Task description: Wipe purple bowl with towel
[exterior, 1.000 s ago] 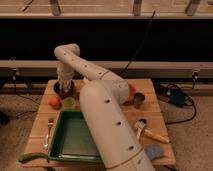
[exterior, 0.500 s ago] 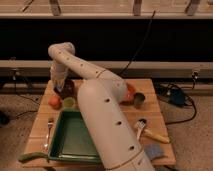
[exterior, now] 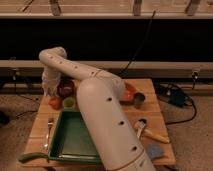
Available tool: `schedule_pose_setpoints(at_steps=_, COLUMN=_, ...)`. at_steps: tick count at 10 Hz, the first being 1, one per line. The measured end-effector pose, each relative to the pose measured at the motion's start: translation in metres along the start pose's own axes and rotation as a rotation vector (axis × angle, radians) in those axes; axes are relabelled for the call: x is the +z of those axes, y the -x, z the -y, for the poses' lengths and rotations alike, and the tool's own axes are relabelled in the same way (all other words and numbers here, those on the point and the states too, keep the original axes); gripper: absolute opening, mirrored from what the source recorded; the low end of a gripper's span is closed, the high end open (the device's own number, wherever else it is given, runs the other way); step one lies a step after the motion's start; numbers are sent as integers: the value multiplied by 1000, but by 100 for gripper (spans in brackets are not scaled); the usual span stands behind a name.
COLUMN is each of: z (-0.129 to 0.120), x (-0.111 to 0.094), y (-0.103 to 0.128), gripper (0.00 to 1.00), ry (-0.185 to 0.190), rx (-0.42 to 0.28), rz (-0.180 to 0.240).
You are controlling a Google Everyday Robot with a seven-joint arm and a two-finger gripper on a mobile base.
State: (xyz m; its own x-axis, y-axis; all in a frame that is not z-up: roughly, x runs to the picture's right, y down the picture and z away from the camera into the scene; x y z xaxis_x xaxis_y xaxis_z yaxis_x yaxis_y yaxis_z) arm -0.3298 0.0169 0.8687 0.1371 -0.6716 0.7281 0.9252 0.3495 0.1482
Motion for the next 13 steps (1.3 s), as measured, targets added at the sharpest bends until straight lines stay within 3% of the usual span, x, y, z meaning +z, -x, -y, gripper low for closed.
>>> schedule_pose_setpoints(at_steps=4, z=-55, x=-12, y=-15, gripper=0, ry=5, rx=63, rz=9)
schedule_pose_setpoints(at_steps=8, z=-115, x=-36, y=-53, gripper=0, ry=3, rx=181, rz=-24)
schedule_pose_setpoints(at_steps=10, z=-118, x=-41, y=-67, gripper=0, ry=-7, rx=211, rz=-37)
schedule_pose_setpoints(at_steps=13, z=-90, x=-42, y=-78, gripper=0, ry=-25, rx=214, rz=-55)
